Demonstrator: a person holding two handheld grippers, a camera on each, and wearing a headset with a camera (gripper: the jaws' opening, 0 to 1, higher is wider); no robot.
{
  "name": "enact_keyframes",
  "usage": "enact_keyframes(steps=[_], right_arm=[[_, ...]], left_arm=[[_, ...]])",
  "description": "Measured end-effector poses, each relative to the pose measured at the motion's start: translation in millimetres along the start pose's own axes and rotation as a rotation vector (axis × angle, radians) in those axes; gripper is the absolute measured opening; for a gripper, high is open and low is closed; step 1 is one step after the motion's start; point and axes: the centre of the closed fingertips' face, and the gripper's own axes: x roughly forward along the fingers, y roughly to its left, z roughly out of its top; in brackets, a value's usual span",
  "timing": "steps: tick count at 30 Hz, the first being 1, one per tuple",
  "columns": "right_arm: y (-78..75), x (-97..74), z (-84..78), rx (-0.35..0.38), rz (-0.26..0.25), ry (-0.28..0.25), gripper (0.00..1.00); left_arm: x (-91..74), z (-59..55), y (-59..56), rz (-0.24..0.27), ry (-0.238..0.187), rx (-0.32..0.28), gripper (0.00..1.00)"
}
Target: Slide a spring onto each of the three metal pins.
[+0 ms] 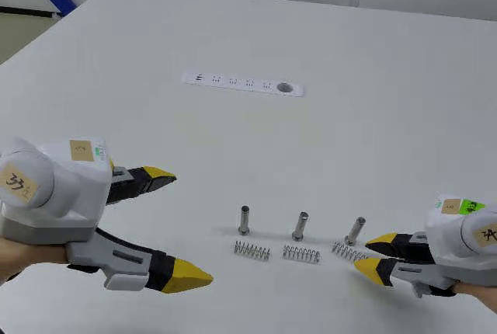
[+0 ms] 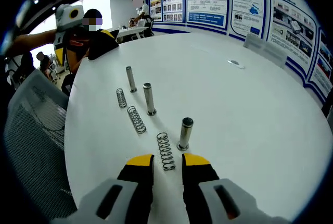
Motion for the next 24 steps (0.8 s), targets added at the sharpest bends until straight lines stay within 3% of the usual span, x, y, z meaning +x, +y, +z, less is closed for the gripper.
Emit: enact_keyframes(steps=[10,13,15,17,19,24], right_arm=[[2.2,8.5,-9.9,-0.008,0.038,0.004,0.21],[2.9,9.0,-8.7,-0.003,0.043,-0.024,0.21],[2.6,8.9,-8.9,-0.059,0.046,-0.043,0.20],[2.9,9.0,-8.1,-0.016,0.057,-0.060,0.19],[4.3,9.7,-7.6,-0.039,0.062,-0.077,0.17],[8.7,9.4,-6.5,-0.018,0.082,-0.108,0.12]], left_arm=[[0.0,-3.0,-0.3,-0.001,0.016,-0.007,0.93],[0.7,-3.3,0.6,0.001,0.020,-0.009,0.93],[1.2,-3.0,0.4,0.000,0.023,-0.012,0.93],[1.4,-2.6,0.1,0.001,0.028,-0.009,0.93],[1.6,-1.3,-0.2,0.001,0.029,-0.010,0.93],[3.2,0.4,0.1,0.003,0.036,-0.013,0.93]])
